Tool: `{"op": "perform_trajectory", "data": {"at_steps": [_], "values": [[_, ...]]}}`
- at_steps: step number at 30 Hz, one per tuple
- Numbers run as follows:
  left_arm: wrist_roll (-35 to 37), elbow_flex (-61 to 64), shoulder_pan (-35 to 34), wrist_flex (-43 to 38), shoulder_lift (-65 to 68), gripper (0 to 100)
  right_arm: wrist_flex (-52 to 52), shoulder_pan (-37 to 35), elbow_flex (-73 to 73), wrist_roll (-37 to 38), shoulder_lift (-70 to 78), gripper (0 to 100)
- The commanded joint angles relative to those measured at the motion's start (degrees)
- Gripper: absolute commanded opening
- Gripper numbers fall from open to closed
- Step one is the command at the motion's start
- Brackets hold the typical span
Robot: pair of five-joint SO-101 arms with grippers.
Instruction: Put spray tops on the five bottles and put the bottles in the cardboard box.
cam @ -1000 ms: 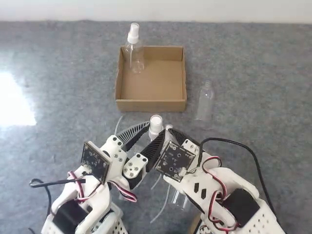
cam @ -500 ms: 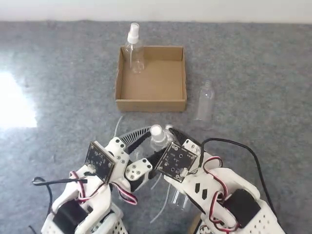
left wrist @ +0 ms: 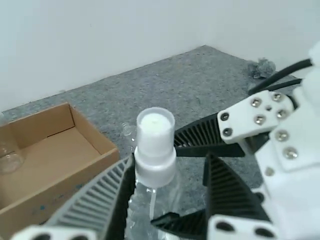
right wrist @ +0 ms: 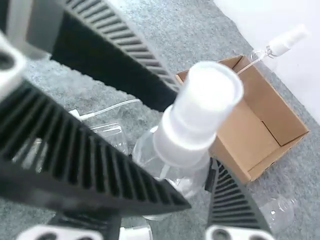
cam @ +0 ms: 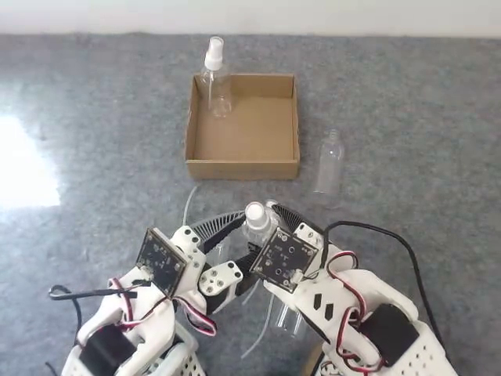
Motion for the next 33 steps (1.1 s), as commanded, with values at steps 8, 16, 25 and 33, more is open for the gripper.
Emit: {"op": "perform_trajectory", "data": {"at_steps": [8, 16, 25, 33], "values": [[0.2, -6.3, -9.5, 1.0, -0.9, 21, 0.0, 3.1, -1.5, 0.4, -1.0, 13.2], [0.2, -6.9, -9.8, 1.9, -0.9, 21, -0.7, 3.2, -1.5, 0.2, -0.9, 13.2], [-0.2, -7.0, -9.9, 2.1, -1.0, 20, -0.6, 3.3, -1.5, 0.1, -1.5, 13.2], [-0.3, -7.0, -10.1, 2.1, -1.0, 20, -0.6, 3.8, -1.5, 0.1, -1.5, 13.2]]}}
